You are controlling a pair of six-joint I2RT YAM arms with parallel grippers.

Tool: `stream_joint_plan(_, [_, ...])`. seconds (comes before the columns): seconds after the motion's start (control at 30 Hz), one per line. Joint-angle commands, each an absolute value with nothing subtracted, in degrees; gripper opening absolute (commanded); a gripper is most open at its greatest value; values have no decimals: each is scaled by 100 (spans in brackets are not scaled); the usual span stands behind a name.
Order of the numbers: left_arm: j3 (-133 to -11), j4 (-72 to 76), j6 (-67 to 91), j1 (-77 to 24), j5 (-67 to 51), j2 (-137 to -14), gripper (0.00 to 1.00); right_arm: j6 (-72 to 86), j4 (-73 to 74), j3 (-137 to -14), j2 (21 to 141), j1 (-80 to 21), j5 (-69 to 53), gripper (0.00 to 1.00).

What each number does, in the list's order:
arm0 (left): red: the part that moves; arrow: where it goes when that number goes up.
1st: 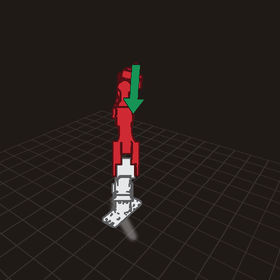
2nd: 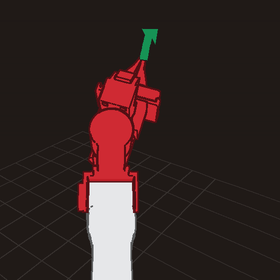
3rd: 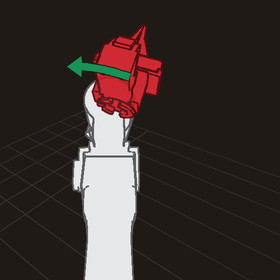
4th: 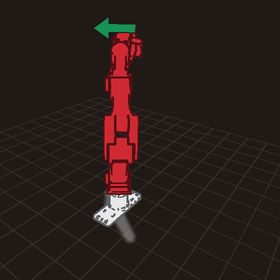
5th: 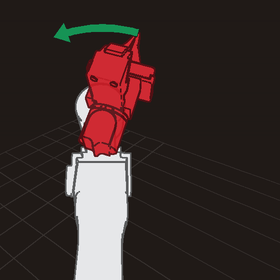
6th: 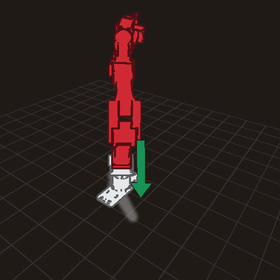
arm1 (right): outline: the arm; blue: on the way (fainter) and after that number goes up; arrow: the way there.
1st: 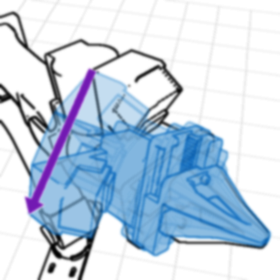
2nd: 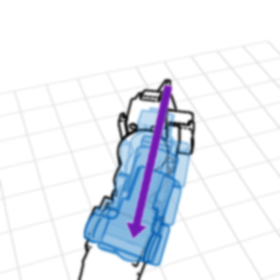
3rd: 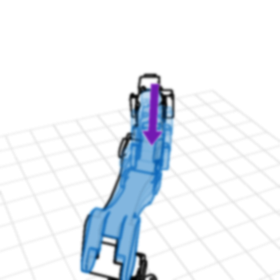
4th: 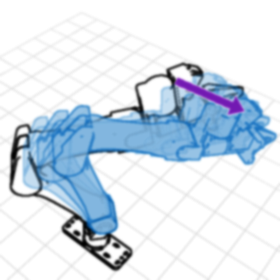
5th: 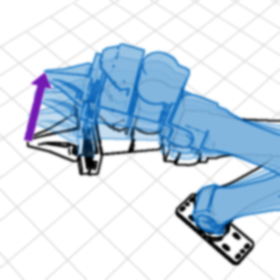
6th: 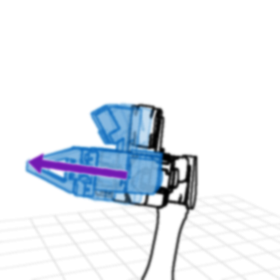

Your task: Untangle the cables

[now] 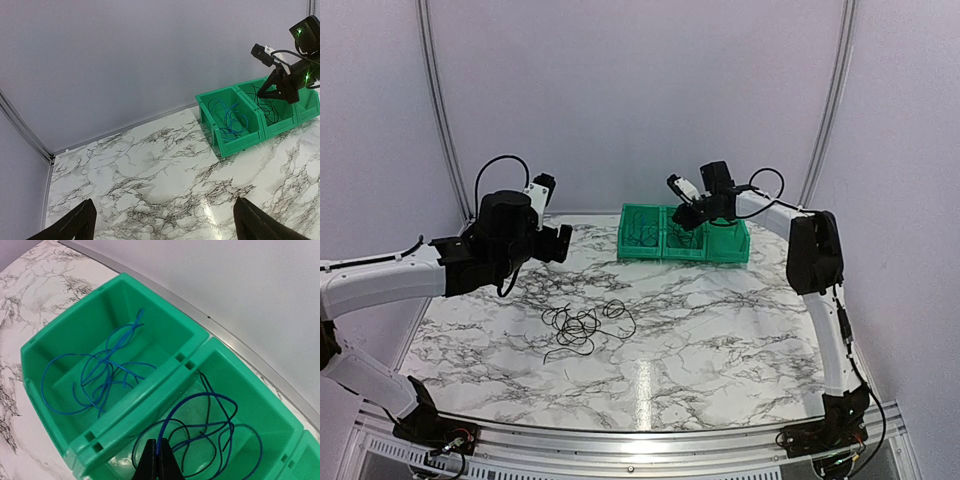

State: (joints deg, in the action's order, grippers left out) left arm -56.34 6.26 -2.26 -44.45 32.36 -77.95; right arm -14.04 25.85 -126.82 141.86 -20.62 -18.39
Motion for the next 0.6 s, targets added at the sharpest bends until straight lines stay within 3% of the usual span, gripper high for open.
stream_joint_plan(0.0, [-5570, 831, -290, -4418, 3156, -7823, 99, -1102, 2530, -12591, 13662, -2153, -2180, 0])
stream_joint_plan(0.57, [-5546, 830, -242, -4416, 3018, -7862, 99, -1011, 2569, -12561, 14184, -1951, -1601, 0])
